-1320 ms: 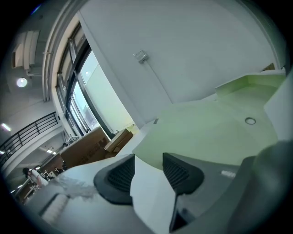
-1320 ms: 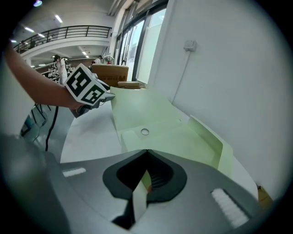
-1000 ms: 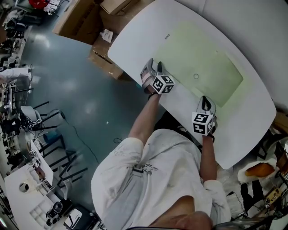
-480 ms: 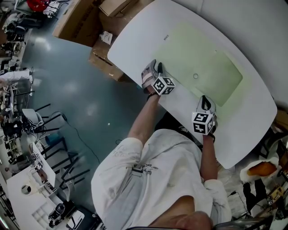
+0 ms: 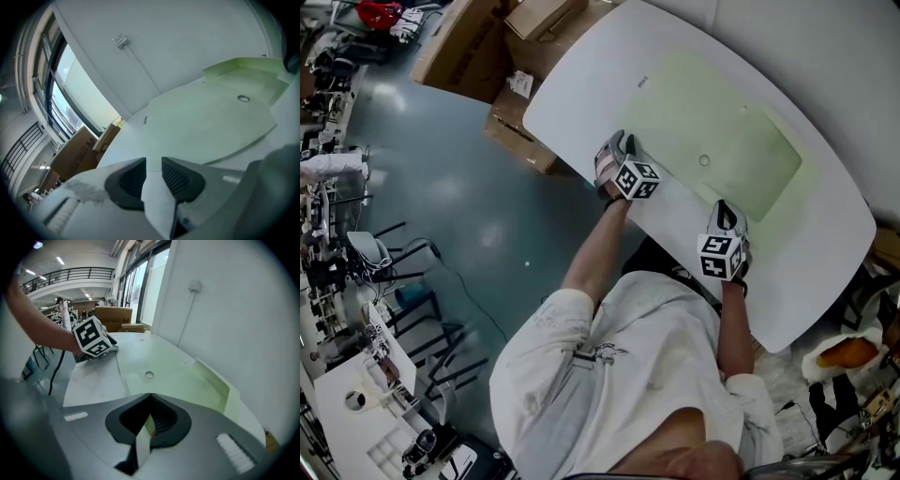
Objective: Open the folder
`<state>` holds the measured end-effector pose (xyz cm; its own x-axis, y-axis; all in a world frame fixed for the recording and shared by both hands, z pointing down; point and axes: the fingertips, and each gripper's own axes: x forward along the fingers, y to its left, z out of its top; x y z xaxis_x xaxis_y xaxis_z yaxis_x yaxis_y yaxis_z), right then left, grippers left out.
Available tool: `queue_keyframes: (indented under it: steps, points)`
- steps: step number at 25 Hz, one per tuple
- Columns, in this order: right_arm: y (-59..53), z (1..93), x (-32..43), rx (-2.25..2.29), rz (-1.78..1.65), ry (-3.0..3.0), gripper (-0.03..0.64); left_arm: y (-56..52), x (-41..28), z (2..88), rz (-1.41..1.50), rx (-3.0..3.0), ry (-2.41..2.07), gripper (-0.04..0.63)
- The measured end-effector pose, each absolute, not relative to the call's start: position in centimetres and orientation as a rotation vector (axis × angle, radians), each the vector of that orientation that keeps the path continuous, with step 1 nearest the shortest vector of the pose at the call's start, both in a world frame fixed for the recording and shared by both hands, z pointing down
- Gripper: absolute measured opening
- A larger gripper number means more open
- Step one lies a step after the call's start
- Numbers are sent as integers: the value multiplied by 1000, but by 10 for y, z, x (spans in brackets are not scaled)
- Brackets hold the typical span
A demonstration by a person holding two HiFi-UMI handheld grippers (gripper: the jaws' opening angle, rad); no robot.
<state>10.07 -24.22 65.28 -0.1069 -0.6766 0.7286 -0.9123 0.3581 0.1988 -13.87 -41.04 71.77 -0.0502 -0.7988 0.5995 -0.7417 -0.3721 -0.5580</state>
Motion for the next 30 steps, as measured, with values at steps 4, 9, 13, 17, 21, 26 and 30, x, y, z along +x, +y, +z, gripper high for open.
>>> queue_keyframes:
  steps: [4, 9, 13, 17, 21, 26, 30]
  points:
    - [-243, 653, 102, 1387, 393, -1856, 2, -403, -132, 718, -1399, -2195, 1722, 110]
    - [-242, 652, 101, 1379, 392, -1862, 2, -394, -115, 703, -1283, -2297, 1729, 110]
    - [-242, 651, 99, 1377, 393, -1864, 2, -391, -100, 684, -1199, -2328, 1719, 110]
    - [-242, 647, 101, 1402, 367, -1848, 2, -386, -90, 667, -1126, -2351, 1725, 110]
    - [-245, 637, 106, 1448, 372, -1866, 2, -378, -80, 650, -1058, -2398, 1727, 110]
    - [-245, 621, 121, 1529, 377, -1864, 2, -362, -54, 624, -946, -2492, 1683, 110]
    - [-233, 604, 136, 1595, 381, -1854, 2, -342, -29, 612, -891, -2559, 1627, 110]
